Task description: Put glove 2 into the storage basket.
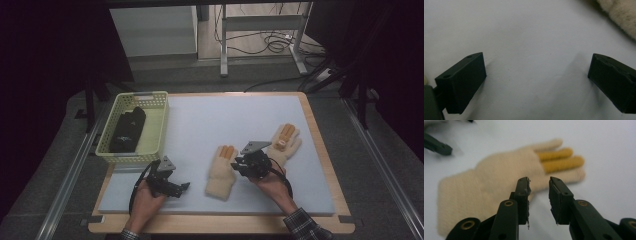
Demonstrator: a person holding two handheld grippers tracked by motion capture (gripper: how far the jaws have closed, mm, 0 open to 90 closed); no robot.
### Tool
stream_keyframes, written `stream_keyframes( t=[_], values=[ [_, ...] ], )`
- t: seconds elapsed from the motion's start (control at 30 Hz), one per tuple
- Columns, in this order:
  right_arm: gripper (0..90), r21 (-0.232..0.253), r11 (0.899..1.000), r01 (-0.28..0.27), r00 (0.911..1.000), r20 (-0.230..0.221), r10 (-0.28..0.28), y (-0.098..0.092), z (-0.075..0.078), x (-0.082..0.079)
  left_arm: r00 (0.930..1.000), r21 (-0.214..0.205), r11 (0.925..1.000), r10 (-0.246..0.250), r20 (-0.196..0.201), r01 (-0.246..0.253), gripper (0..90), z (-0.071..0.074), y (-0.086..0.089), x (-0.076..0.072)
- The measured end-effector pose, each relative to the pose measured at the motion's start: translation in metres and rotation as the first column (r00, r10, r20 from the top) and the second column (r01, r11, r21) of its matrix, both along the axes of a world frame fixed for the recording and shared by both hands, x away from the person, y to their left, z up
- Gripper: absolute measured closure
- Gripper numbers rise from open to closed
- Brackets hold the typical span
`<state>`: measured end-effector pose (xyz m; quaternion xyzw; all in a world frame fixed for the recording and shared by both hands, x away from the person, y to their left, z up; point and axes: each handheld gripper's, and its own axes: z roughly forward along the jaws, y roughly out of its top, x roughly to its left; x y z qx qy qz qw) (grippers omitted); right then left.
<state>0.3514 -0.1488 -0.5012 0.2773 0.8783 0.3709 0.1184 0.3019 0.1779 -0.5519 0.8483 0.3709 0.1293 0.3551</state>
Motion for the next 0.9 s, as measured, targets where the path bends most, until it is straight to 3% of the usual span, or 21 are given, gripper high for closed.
stream_keyframes(
  t=[0.07, 0.23, 0.27, 0.33, 0.37, 0.43, 0.47, 0.53, 0.57, 0.67, 0.73, 0.77, 0.9],
  values=[
    [64.2, 0.017, 1.000, -0.005, 0.9993, -0.036, 0.005, -0.001, -0.014, 0.000, 1.0000, 0.000, 1.0000, 0.000, 0.000, 0.000, 1.7, 0.000, 0.000, 0.000],
    [64.4, -0.013, 1.000, -0.016, 0.9988, -0.047, 0.015, 0.009, -0.025, -0.001, 1.0000, 0.000, 1.0000, 0.000, 0.001, 0.000, 1.7, 0.000, 0.000, 0.000],
    [80.6, 0.021, 1.000, -0.015, 0.9980, -0.061, 0.017, 0.010, -0.028, -0.002, 1.0000, 0.000, 1.0000, 0.000, 0.001, 0.000, 1.7, 0.000, 0.000, 0.000],
    [85.5, 0.034, 0.999, -0.022, 0.9960, -0.086, 0.025, 0.011, -0.028, -0.004, 1.0000, 0.001, 1.0000, 0.000, 0.001, 0.000, 1.7, 0.000, 0.000, 0.000],
    [87.5, 0.003, 1.000, -0.019, 0.9972, -0.072, 0.019, 0.014, -0.026, -0.008, 1.0000, 0.001, 1.0000, 0.000, 0.000, 0.000, 1.7, 0.000, 0.000, 0.000],
    [87.8, -0.013, 1.000, -0.020, 0.9975, -0.067, 0.019, 0.016, -0.024, -0.009, 1.0000, 0.001, 1.0000, 0.000, 0.000, 0.000, 1.7, 0.000, 0.000, 0.000],
    [88.0, -0.032, 0.999, -0.029, 0.9992, -0.027, 0.029, 0.018, -0.019, -0.011, 1.0000, 0.001, 1.0000, 0.000, 0.000, 0.000, 1.7, 0.000, 0.000, 0.000],
    [88.0, -0.016, 0.999, -0.032, 0.9994, 0.015, 0.033, 0.017, -0.006, -0.014, 1.0000, -0.001, 1.0000, 0.002, 0.000, -0.002, 1.7, 0.000, 0.000, 0.000],
    [88.0, -0.016, 0.999, -0.032, 0.9994, 0.015, 0.033, 0.017, -0.006, -0.014, 1.0000, -0.001, 1.0000, 0.002, 0.000, -0.002, 1.7, 0.000, 0.000, 0.000],
    [86.5, 0.013, 0.999, -0.033, 0.9942, 0.102, 0.032, 0.015, 0.024, -0.019, 1.0000, 0.000, 1.0000, 0.000, 0.001, 0.000, 1.7, 0.000, 0.000, 0.000],
    [82.6, 0.003, 1.000, -0.015, 0.9931, 0.117, 0.015, 0.014, 0.031, -0.019, 1.0000, 0.000, 1.0000, 0.000, 0.001, 0.000, 1.7, 0.000, 0.000, 0.000],
    [75.8, -0.015, 1.000, 0.022, 0.9910, 0.132, -0.019, 0.010, 0.030, -0.016, 1.0000, 0.001, 1.0000, 0.000, 0.001, 0.000, 1.7, 0.000, 0.000, 0.000],
    [71.8, -0.010, 0.996, 0.085, 0.9922, 0.093, -0.083, -0.008, 0.019, -0.006, 1.0000, 0.000, 1.0000, 0.000, 0.000, 0.000, 1.7, 0.000, 0.000, 0.000]
  ],
)
